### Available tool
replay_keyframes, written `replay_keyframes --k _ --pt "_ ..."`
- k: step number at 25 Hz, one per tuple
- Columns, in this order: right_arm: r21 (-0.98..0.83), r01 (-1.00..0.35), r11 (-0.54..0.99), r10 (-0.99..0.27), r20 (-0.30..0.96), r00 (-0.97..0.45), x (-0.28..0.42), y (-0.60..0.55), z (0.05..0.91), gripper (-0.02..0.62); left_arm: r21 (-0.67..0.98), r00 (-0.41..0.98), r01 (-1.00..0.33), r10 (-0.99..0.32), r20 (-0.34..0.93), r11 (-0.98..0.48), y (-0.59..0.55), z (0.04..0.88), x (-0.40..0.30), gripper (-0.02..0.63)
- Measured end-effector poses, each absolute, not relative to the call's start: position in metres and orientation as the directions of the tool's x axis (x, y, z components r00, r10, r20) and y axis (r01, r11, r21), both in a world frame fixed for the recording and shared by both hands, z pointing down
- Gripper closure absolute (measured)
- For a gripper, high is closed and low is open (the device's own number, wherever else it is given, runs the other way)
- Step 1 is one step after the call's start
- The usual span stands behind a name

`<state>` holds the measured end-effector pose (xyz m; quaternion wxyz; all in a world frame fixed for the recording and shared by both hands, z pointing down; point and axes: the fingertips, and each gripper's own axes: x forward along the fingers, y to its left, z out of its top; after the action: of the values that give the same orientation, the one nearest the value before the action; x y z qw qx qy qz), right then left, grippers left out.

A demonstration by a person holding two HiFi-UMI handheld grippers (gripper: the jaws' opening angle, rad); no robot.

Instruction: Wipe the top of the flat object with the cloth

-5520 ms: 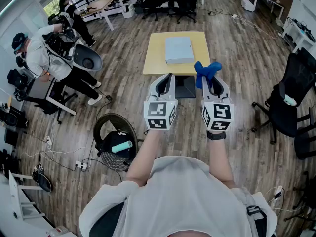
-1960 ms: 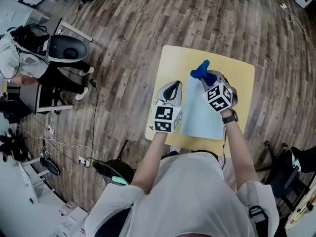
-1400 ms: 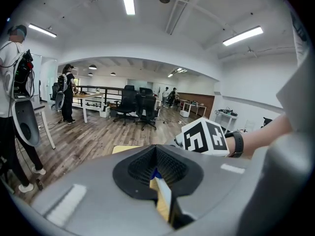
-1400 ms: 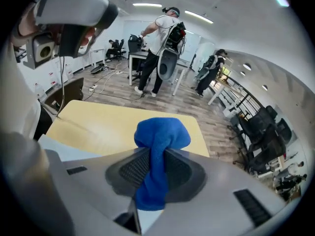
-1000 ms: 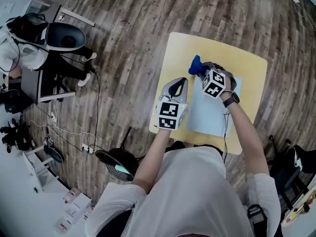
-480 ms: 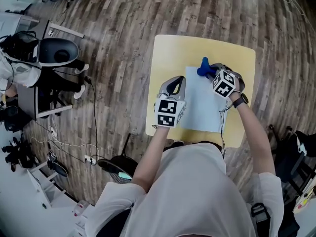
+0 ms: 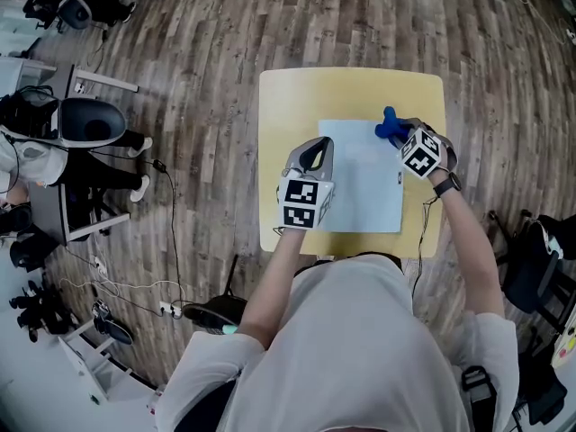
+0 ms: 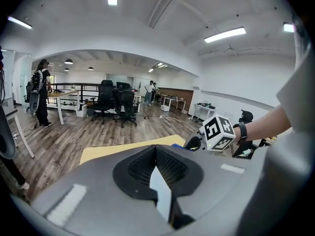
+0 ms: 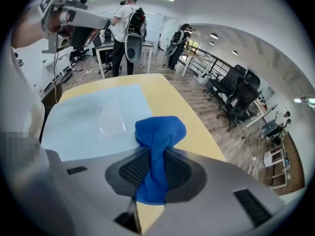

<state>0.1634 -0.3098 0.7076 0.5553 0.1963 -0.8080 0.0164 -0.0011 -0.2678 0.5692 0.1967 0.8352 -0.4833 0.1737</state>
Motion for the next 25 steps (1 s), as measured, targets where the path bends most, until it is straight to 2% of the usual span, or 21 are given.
replay_keyframes --k 8,14,20,25 --pt "0.194 -0.39 0.9 -0.319 0.903 -0.288 0.188 -0.305 0.707 0.506 0.149 0.47 -0.876 -0.741 0.479 -0.459 -0.258 0.565 0.003 0.597" --pt "0.199 -0.36 0.911 -0.335 0.867 -0.369 0.147 -0.31 0.678 0.506 0.143 0.436 -0.894 -0.754 0.491 -0.424 -0.245 0.565 -0.016 0.597" --pt "0.172 -0.196 0.965 -0.249 0.831 -0.497 0.052 -0.298 0.656 0.506 0.144 0.398 -0.914 -0.773 0.494 -0.378 -0.232 0.564 -0.04 0.597" --pt "0.159 -0.011 0.987 -0.142 0.85 -0.507 -0.017 -0.277 0.667 0.506 0.143 0.359 -0.932 -0.79 0.498 -0.334 -0.224 0.561 -0.061 0.597"
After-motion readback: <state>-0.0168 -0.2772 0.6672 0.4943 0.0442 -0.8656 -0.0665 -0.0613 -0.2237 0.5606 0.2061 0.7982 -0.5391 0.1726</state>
